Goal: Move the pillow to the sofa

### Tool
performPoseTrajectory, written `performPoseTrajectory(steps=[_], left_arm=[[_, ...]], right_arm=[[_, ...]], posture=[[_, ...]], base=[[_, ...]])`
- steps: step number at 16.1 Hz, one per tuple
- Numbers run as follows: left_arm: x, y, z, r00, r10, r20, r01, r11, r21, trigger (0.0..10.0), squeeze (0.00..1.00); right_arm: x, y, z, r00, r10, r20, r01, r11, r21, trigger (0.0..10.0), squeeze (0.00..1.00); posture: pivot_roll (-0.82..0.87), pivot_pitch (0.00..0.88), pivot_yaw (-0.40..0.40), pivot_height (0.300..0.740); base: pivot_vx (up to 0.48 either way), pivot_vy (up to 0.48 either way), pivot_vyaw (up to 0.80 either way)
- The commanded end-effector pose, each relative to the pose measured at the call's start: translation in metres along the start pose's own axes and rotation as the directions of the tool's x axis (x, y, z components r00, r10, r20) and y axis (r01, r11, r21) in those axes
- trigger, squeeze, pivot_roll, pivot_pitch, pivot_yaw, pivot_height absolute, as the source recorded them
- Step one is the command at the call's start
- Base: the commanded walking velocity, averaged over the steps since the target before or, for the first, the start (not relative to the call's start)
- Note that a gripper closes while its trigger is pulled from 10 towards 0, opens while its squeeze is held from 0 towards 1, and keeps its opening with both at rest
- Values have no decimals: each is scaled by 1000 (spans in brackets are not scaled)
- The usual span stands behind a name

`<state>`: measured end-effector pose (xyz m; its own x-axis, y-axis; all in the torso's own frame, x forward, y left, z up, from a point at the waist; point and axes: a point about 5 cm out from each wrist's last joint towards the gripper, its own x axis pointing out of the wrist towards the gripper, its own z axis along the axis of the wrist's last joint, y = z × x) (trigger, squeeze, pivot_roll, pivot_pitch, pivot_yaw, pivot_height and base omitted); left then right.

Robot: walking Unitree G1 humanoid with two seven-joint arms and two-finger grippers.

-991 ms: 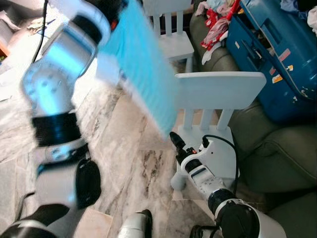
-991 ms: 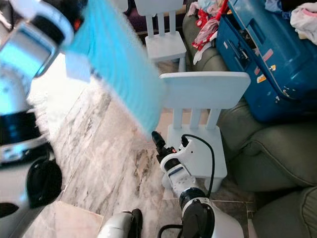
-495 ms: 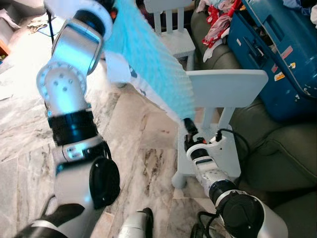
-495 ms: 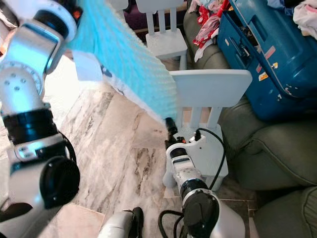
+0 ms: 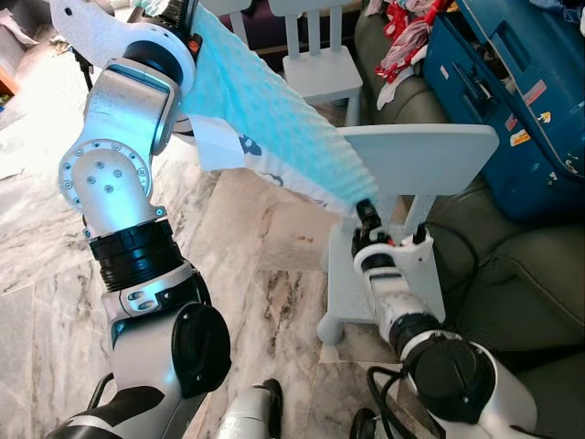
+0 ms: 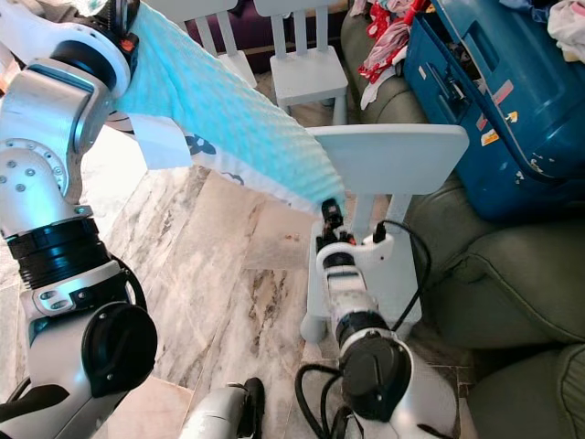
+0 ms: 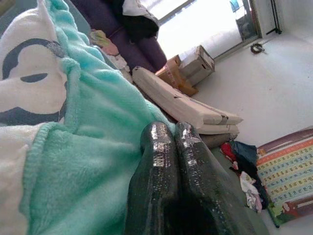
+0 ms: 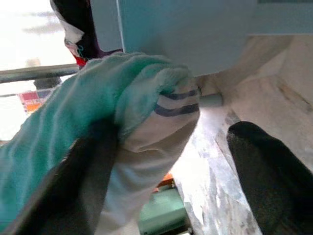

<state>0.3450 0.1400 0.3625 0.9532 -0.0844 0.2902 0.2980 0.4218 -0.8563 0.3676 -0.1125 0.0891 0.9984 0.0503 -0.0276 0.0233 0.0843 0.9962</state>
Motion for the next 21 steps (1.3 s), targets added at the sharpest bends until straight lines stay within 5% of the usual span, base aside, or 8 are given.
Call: performPoseTrajectory(steps=[1,21], left_arm=[[-5,-2,5,1000,-8,20,9,1000,-16,10000,0],[-5,2,-3,1000,4,-18,-5,998,-63,10000,0]], right_arm=[[1,3,-8,1000,3,-11,-3,1000,22,0,0],[-2,-4,6,1000,-19,-19,17,998,-65,0,0]], posture=[[389,229,112,740],[348,232,107,740]], base=[[0,0,0],[0,0,0]])
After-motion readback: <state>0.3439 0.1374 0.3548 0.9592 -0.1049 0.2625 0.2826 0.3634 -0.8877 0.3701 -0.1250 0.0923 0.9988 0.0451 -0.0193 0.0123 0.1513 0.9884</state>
